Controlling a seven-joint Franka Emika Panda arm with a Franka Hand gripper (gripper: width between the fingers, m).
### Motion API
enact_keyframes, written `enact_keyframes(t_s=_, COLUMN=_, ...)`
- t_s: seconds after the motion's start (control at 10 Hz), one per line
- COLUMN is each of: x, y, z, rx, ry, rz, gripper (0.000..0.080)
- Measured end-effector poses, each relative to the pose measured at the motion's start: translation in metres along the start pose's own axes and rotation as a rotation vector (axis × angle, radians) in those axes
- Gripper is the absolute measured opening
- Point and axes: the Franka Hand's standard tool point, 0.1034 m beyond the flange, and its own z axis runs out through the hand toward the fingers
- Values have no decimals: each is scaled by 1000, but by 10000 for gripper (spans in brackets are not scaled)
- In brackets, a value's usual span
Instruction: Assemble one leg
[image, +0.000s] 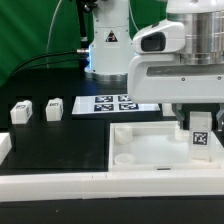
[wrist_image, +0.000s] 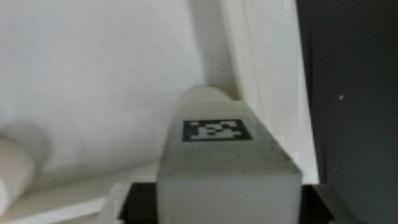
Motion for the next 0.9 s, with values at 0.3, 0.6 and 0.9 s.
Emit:
enact_keyframes(t_s=0.3, x=1, y=1, z=0, rx=5, ry=5, rz=310, gripper=292)
enact_keyframes(t_s=0.6, x=0, y=1, z=1, rx=9, ry=0, rz=662, gripper=294)
enact_keyframes(t_s=0.9, x=0, y=-1, z=1, rx=20, ry=-14, rz=935, gripper=294)
